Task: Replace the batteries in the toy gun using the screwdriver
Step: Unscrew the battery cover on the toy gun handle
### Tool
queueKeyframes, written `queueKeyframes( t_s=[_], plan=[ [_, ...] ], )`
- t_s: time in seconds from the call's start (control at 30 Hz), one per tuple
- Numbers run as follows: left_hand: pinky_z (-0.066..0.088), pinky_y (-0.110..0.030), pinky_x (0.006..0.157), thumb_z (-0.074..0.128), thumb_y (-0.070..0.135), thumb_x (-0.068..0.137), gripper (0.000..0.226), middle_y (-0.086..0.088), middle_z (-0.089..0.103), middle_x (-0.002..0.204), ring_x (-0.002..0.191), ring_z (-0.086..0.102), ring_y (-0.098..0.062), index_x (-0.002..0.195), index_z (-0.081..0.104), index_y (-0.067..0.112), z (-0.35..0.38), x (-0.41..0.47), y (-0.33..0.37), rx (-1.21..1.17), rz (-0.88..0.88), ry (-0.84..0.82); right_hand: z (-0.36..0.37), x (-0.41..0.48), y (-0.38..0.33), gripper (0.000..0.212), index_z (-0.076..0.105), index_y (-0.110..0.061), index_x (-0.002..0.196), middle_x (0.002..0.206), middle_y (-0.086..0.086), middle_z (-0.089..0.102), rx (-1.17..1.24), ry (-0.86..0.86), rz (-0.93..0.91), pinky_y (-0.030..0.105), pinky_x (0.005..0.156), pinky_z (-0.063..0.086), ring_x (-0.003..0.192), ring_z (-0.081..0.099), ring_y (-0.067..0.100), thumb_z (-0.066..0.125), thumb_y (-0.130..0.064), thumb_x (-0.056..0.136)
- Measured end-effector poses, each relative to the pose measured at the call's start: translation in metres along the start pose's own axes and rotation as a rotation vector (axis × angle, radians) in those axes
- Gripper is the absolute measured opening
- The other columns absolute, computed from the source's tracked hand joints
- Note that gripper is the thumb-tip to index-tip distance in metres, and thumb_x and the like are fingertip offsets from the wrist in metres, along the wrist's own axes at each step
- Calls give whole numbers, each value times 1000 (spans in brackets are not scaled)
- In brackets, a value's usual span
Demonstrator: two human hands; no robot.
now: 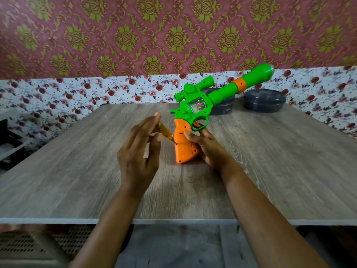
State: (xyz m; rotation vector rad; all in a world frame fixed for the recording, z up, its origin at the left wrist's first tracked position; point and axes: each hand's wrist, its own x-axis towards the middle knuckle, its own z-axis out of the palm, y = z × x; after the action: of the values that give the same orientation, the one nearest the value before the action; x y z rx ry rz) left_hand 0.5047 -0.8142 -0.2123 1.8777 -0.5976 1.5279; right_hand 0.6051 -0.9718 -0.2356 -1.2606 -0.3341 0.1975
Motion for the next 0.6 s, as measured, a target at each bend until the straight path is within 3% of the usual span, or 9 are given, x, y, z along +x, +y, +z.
queueKeyframes(
  t_s=[0.13,0.2,0.33,0.43,0.6],
  plan=[
    [46,-10,68,66,20,85,22,-4,56,94,74,56,-6,97,52,9,-1,0,-3,-71,-30,65,-1,0,1,45,44,-27,130,127,0,58,-2,-1,-3,34,79,53,108,60,15,59,-16,88],
    [46,-11,66,69,22,81,26,-3,56,93,76,57,1,92,48,11,-1,-1,-2,-105,-52,81,-1,1,2,45,44,-25,130,128,1,57,-6,0,-4,35,82,53,111,59,18,58,-16,88],
    [51,-14,69,67,13,83,31,1,64,94,85,63,1,104,44,11,-1,-3,0,-140,-90,80,-2,4,4,53,41,-23,136,132,3,55,-25,-10,0,41,89,50,115,57,21,60,-18,87],
    [53,-15,72,59,10,90,21,0,64,102,87,63,-5,110,52,13,-1,-2,-1,-53,-39,60,-3,5,5,52,41,-25,135,133,3,55,-36,-11,10,44,93,49,115,57,22,60,-19,87],
    [46,-8,75,42,13,96,30,3,59,118,90,64,-11,124,50,13,-1,1,2,15,37,-25,-2,6,5,46,44,-25,130,125,2,59,-16,-10,-4,40,88,51,108,60,18,59,-16,88]
  ],
)
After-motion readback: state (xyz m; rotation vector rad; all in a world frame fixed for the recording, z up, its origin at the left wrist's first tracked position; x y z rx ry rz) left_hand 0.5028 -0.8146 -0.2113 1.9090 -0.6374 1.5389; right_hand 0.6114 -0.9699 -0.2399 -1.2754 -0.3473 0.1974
